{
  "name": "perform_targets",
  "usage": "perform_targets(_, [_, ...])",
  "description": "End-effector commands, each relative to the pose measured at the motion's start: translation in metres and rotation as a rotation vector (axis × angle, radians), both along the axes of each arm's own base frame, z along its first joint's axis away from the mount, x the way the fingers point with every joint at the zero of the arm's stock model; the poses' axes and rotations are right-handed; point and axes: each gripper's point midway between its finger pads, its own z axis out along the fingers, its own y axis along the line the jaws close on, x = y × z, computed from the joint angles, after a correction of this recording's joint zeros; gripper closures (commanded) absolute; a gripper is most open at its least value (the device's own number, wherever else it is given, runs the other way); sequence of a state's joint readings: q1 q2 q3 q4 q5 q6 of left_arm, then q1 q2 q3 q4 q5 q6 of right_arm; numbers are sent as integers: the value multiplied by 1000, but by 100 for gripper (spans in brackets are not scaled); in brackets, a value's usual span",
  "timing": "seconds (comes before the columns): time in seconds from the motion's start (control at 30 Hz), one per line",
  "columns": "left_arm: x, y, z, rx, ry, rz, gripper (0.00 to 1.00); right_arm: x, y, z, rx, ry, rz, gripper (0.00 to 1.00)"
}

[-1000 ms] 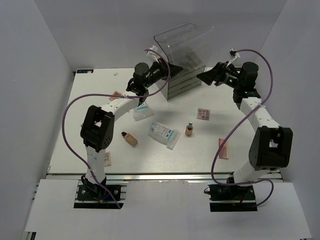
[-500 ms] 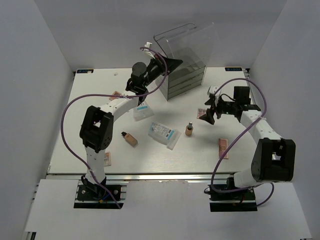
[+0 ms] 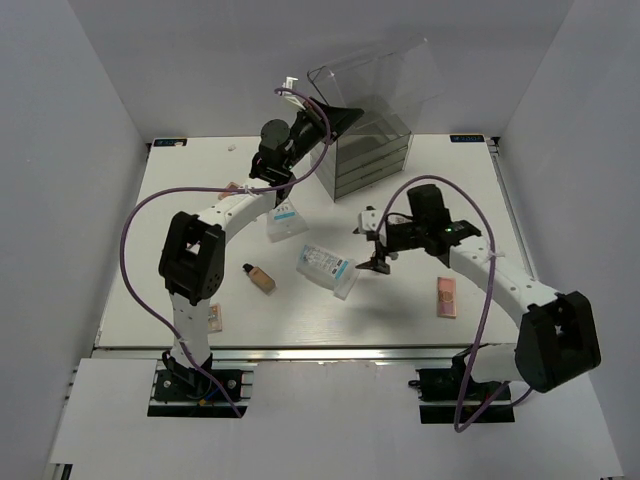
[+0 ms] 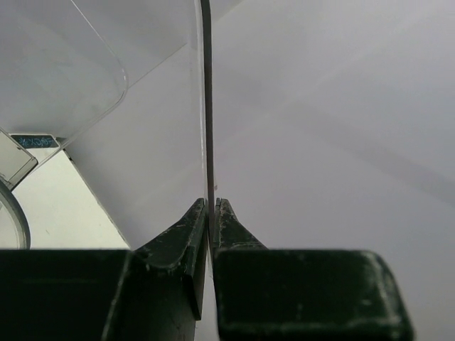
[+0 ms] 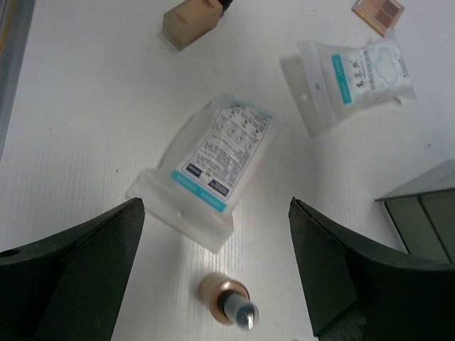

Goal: Organize the makeup

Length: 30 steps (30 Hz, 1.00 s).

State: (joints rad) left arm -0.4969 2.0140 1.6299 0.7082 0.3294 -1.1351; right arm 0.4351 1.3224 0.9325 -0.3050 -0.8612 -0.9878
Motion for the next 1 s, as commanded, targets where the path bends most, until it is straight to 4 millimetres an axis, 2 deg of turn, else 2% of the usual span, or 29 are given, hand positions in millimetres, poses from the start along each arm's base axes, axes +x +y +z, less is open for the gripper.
perform_targets(0.0, [-20, 20, 72, -104, -113, 17, 90, 12, 28, -20, -30, 78, -99, 13])
perform_targets(0.07, [-20, 22, 74, -103, -114, 19, 91, 10, 42, -31, -64, 116, -104, 14])
perform_targets(0.13, [-19, 25, 75, -96, -113, 25, 91, 21, 53, -40, -70, 150, -169, 15])
perform_targets(0.17, [-20, 26, 76, -94, -115, 28, 91, 17, 62, -43, -77, 151, -162, 15])
perform_targets(0.23, [-20, 28, 75, -90, -113, 34, 91, 25, 72, -52, -97, 160, -206, 16])
perform_targets(0.37, [-20, 31, 78, -89, -115, 41, 91, 20, 91, -66, -129, 180, -196, 20])
perform_targets(0.5, [-21, 32, 79, -81, -117, 46, 91, 32, 96, -85, -176, 154, -268, 22])
perform_targets(0.63, [-21, 33, 77, -85, -111, 44, 91, 45, 93, -103, -246, 140, -339, 31])
perform_targets(0.8, [-22, 34, 74, -94, -101, 39, 91, 44, 87, -123, -310, 88, -332, 41])
perform_targets(0.97, [-21, 31, 74, -87, -99, 26, 91, 39, 87, -129, -317, 91, -330, 63])
